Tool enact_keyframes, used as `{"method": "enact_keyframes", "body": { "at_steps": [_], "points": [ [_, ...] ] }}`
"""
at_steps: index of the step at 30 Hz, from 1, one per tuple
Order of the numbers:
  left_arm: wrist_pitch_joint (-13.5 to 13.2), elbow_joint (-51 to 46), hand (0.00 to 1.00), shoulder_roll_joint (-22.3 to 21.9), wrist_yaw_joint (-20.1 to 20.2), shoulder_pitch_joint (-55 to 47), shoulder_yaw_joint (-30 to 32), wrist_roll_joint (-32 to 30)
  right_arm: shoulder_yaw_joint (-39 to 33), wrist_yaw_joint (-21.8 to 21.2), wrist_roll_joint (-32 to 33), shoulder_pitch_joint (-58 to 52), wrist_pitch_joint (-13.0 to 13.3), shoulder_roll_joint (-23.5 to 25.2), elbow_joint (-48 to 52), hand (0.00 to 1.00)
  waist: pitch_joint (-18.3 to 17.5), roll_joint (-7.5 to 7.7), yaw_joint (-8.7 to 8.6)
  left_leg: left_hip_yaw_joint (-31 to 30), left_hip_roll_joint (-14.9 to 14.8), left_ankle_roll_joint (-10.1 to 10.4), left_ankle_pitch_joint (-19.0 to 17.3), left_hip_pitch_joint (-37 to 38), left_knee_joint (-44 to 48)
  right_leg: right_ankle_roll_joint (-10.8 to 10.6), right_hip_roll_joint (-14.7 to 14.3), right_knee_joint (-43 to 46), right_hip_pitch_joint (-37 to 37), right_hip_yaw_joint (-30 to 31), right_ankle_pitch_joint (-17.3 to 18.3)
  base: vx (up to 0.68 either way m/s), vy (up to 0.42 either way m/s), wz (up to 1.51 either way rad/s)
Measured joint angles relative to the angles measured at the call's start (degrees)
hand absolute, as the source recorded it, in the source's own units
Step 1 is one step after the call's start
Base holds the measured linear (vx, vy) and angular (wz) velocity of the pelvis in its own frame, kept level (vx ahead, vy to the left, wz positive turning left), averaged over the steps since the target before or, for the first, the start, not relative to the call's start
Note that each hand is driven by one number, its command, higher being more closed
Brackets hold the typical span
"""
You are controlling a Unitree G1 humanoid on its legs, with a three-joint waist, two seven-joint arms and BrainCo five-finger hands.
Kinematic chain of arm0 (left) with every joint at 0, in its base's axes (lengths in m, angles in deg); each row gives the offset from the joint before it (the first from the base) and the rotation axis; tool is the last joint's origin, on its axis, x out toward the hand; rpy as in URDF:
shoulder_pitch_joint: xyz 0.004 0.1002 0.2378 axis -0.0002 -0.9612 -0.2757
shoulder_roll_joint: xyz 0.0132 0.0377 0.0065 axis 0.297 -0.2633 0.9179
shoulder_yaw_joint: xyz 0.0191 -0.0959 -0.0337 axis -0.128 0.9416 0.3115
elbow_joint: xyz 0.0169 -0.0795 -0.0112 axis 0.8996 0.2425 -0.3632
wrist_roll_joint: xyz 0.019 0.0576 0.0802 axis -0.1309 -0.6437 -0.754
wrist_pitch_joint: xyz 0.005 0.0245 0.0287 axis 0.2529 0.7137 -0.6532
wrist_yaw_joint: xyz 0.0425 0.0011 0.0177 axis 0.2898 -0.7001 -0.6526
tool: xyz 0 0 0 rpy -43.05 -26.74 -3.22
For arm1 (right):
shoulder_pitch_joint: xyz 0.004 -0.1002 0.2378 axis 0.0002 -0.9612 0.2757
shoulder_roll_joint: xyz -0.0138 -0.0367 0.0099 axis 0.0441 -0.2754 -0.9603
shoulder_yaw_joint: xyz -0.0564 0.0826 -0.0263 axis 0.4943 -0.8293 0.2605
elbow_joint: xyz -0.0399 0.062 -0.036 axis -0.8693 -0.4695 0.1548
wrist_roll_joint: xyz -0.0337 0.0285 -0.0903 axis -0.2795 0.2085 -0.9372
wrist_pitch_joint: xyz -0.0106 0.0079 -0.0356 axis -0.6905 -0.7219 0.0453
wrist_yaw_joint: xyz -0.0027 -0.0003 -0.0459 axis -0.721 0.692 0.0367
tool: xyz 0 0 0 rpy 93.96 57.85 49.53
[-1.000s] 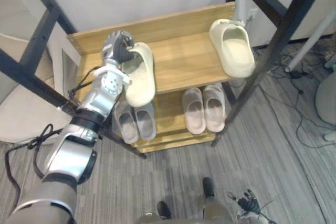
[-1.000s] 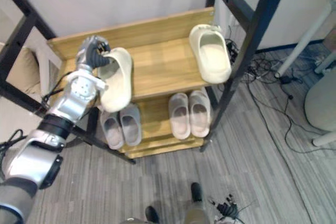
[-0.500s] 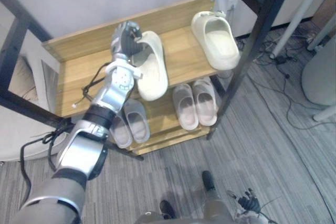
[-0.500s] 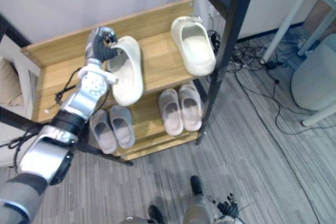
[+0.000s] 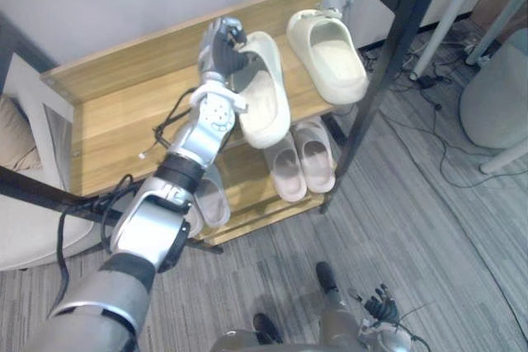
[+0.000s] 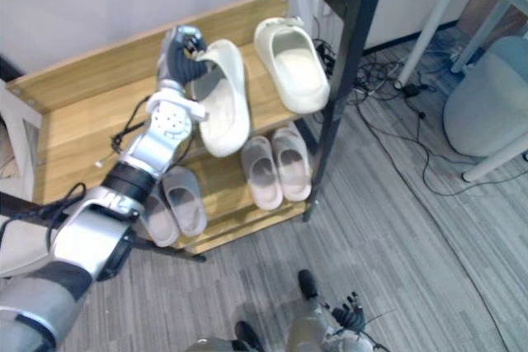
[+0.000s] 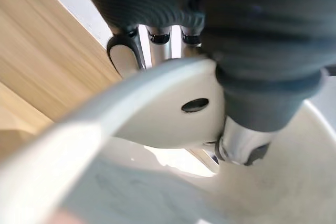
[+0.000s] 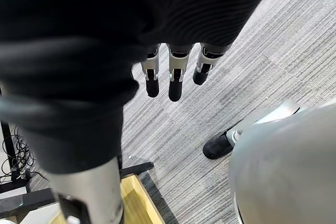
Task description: Organize the slippers on the shoe rack
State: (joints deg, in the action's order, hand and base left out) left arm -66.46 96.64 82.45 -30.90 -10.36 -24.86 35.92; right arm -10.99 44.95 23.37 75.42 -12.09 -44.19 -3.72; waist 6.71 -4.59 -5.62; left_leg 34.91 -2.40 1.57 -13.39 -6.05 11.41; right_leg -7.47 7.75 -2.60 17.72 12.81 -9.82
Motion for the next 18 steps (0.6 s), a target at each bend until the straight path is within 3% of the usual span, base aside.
{"method": "enact_keyframes", "body": {
  "at_steps": [1,2,18],
  "points": [
    [0.0,0.2,1.00,0.1,0.0,0.4,0.2,0.0,0.0,0.0,0.0,0.0,0.0,0.0,0.6,0.00,0.1,0.13,0.00,0.6,0.0,0.0,-0.1,-0.1,0.1,-0.1,-0.1,0.1,0.3,0.4,-0.1,0.02,0.030,-0.23],
    [0.1,0.5,0.00,0.1,0.0,1.2,0.4,0.0,0.0,0.1,0.0,0.2,0.1,-0.1,0.7,0.00,0.7,0.15,-0.05,0.8,-0.2,0.0,-0.6,-0.1,0.7,-0.3,-0.2,0.0,0.3,0.7,-0.2,0.03,0.036,-0.21],
    [0.1,1.0,0.00,-2.1,-0.9,3.0,2.8,1.3,1.0,0.9,0.0,0.1,0.0,0.4,0.7,0.00,1.0,0.46,-0.40,1.6,-1.5,0.3,-2.0,-1.4,2.9,-0.3,-0.9,0.0,1.1,1.3,-0.2,0.03,0.031,-0.03]
  ]
}}
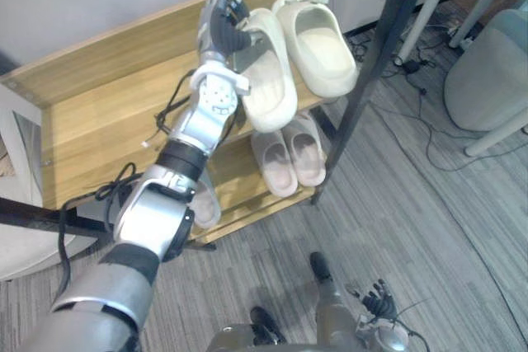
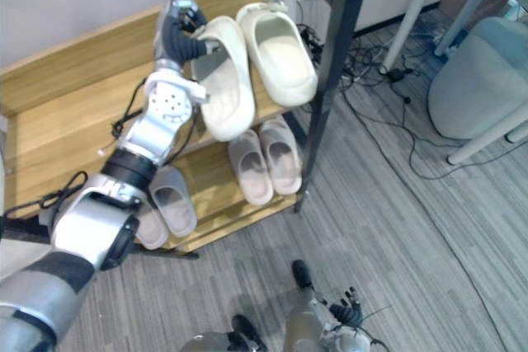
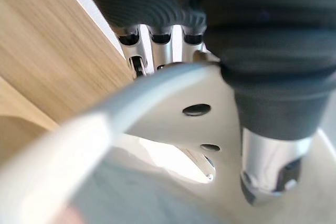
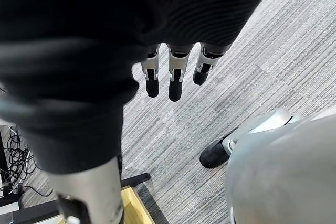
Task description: Organize the slippers on the shoe rack
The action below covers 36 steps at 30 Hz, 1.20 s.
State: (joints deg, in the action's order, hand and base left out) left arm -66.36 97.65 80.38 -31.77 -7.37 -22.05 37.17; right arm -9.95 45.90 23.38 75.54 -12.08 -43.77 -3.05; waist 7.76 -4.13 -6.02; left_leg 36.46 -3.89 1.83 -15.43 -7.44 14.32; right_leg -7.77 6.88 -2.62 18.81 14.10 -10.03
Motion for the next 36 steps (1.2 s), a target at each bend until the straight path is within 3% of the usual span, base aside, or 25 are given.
{"method": "enact_keyframes", "body": {
  "at_steps": [20,36],
  "points": [
    [-0.6,2.5,0.00,-7.8,1.2,-5.5,-3.1,9.6,-1.2,-0.1,0.1,0.9,-0.1,0.8,-3.0,0.00,-0.7,0.53,-0.09,-4.6,1.7,-1.0,1.5,2.7,-2.4,-0.2,1.8,-1.4,-4.9,-4.1,0.2,0.02,0.032,0.11],
    [-1.8,-1.1,0.00,-8.5,2.6,-7.5,-5.4,17.0,-2.2,-0.7,0.2,1.1,-0.1,0.8,-7.0,0.00,-4.9,0.59,0.11,-8.9,3.2,-1.7,3.7,2.5,-4.2,-0.6,3.5,-0.8,-6.1,-7.7,0.6,0.00,0.019,0.14]
  ]
}}
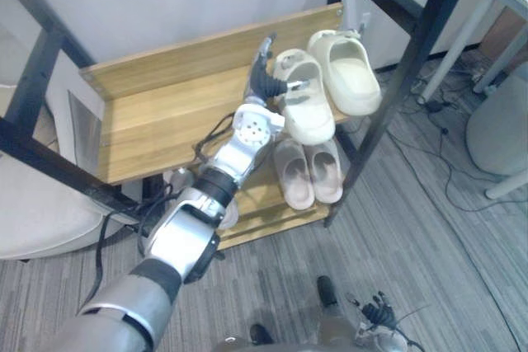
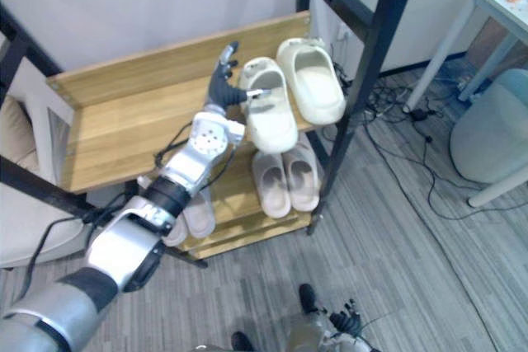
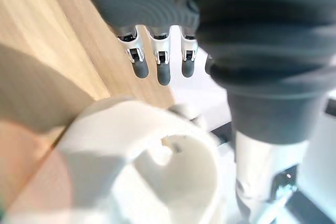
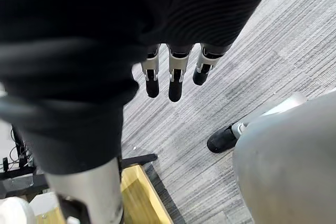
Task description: Organize the slippers on the shoe rack
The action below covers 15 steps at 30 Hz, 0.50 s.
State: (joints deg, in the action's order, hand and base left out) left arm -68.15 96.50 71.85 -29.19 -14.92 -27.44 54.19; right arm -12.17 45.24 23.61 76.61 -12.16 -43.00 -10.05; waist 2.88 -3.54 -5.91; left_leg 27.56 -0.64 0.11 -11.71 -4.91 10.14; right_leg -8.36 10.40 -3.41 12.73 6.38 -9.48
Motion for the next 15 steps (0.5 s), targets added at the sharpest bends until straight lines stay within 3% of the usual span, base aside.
{"method": "enact_keyframes", "body": {
  "at_steps": [3,9,15],
  "points": [
    [-0.4,-1.9,0.00,0.0,0.0,-0.4,-0.1,1.9,0.0,-0.3,0.0,0.0,0.0,-0.1,-0.1,0.00,0.0,-0.05,0.07,-0.6,0.3,-0.2,0.1,0.0,0.0,-0.1,0.4,0.0,-0.4,-0.8,0.0,0.00,0.027,0.13],
    [-3.6,-16.8,0.00,0.2,-0.3,-9.6,-0.2,6.2,1.2,-0.4,0.3,0.3,0.0,-1.1,-2.2,0.00,-1.6,-0.04,0.33,-1.6,0.4,-0.2,0.1,-0.1,0.0,-0.1,0.6,0.0,-0.8,-1.7,0.4,0.03,0.021,0.08],
    [-3.8,-25.7,0.00,-2.6,-0.4,-18.8,-0.5,7.1,2.4,-0.3,0.4,0.3,0.1,-1.7,-2.8,0.00,-1.7,-0.02,0.94,-3.2,0.5,-0.2,0.2,0.4,0.1,-0.1,0.7,0.0,-2.1,-3.0,0.9,0.01,0.012,0.12]
  ]
}}
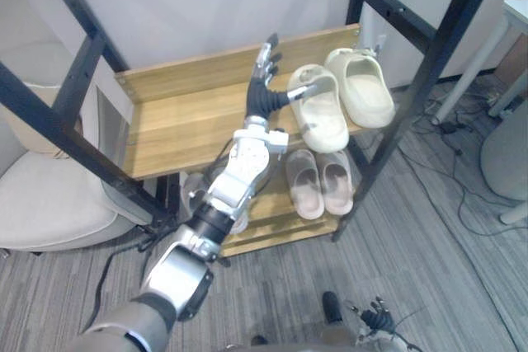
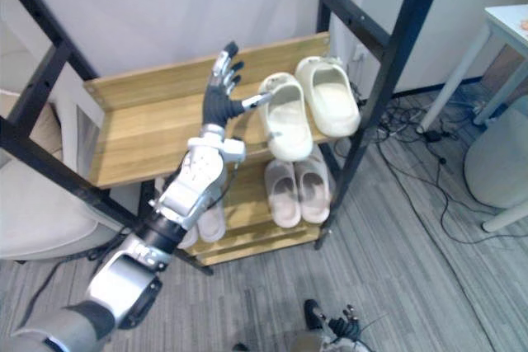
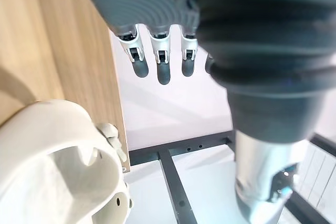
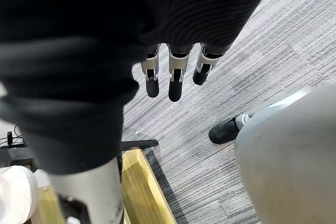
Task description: Organize the slippers on the shoe rack
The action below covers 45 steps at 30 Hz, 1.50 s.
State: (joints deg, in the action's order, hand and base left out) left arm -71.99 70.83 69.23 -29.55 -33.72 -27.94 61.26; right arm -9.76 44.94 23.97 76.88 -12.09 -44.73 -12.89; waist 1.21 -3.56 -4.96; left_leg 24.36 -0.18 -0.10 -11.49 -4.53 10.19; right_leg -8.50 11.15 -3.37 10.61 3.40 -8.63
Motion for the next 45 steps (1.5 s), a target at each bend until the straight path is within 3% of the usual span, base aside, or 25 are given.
{"method": "enact_keyframes", "body": {
  "at_steps": [10,26,32,45],
  "points": [
    [0.0,-1.4,0.00,-3.8,0.2,-7.2,-0.9,-0.7,0.6,1.1,1.9,0.5,0.2,-0.9,-3.0,0.00,-1.1,0.18,1.31,-1.5,0.6,-0.3,0.3,0.5,-0.6,-0.3,0.7,1.3,-0.6,-1.6,1.3,0.00,0.014,0.08],
    [-0.8,5.8,0.00,-3.6,3.7,-10.7,-3.2,-0.8,1.6,2.1,1.9,2.7,-0.3,-2.3,-6.3,0.00,-1.3,1.56,1.13,-4.5,0.7,0.9,3.3,2.6,-5.9,1.6,-0.5,-2.2,-3.1,-5.1,0.6,0.01,-0.013,0.07],
    [-2.0,8.0,0.00,-3.7,3.8,-9.6,-3.9,-0.8,2.0,2.1,1.9,3.4,-0.3,-2.1,-7.8,0.00,-1.4,2.20,0.59,-4.5,0.9,0.9,3.3,2.7,-6.1,1.6,-0.4,-2.2,-2.8,-5.1,0.6,-0.02,-0.001,0.00],
    [-2.0,14.8,0.00,-4.7,3.7,-2.4,-6.6,-0.6,1.9,2.1,1.8,4.8,-0.7,-2.1,-8.4,0.00,-1.2,2.37,-1.55,-4.1,1.1,0.9,3.3,2.6,-6.7,1.6,-0.5,-2.2,-2.5,-4.5,0.5,0.00,-0.005,-0.02]
  ]
}}
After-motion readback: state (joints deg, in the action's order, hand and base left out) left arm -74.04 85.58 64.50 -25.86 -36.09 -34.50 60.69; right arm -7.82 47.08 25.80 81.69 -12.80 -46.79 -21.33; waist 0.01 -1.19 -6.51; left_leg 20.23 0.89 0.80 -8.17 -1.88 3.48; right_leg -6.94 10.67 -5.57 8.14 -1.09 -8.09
